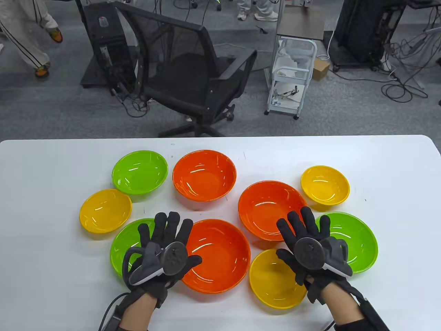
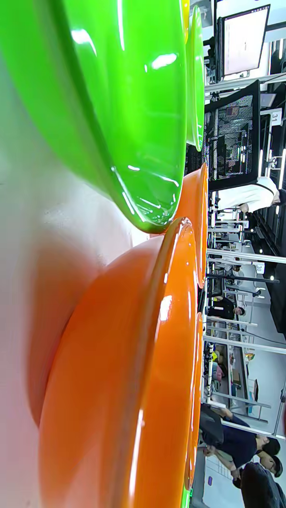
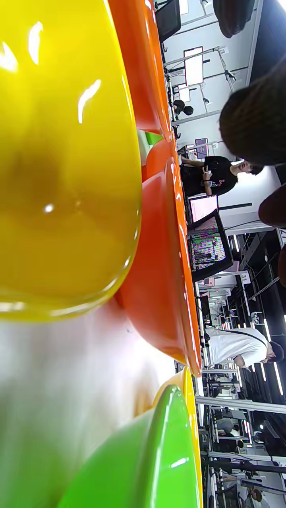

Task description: Nest bowls by size, largest on bottom, smallest on top

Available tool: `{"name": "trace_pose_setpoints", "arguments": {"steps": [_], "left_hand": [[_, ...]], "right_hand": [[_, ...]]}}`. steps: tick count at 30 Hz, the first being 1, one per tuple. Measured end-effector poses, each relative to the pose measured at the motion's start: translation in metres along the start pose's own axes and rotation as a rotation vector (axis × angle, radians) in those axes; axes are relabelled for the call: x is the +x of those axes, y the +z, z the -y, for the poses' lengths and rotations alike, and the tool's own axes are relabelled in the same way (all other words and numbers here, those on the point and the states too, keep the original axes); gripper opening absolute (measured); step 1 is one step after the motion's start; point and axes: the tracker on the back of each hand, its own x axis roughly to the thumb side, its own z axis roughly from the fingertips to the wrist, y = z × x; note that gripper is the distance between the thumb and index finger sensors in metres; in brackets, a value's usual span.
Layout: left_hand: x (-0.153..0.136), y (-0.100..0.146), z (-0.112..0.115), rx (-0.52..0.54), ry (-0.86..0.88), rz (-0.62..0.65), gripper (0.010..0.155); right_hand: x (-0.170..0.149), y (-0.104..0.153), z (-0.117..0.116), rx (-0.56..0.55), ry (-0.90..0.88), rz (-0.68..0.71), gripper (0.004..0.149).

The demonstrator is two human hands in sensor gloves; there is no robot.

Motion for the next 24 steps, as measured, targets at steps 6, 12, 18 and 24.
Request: {"name": "trace_pose_setpoints", "arguments": {"steps": [6, 12, 18, 24], "left_hand": [[-0.003, -0.001, 0.001, -0.011, 0.007, -0.002, 0.092], [-0.004, -0.001, 0.001, -0.014, 0.016, -0.001, 0.092], [-0.004, -0.001, 0.002, -0.018, 0.019, -0.002, 0.092], [-0.003, -0.001, 0.001, -0.017, 0.019, -0.001, 0.092]], "right_hand": [[0.0, -0.001, 0.0, 0.001, -0.002, -0.01, 0.076], [-0.003, -0.002, 0.002, 0.005, -0.009, -0.031, 0.076], [-0.012, 0.001, 0.01, 0.005, -0.029, -0.086, 0.077], [-0.032, 0.007, 0.023, 0.049, -0.081, -0.206, 0.079]]}}
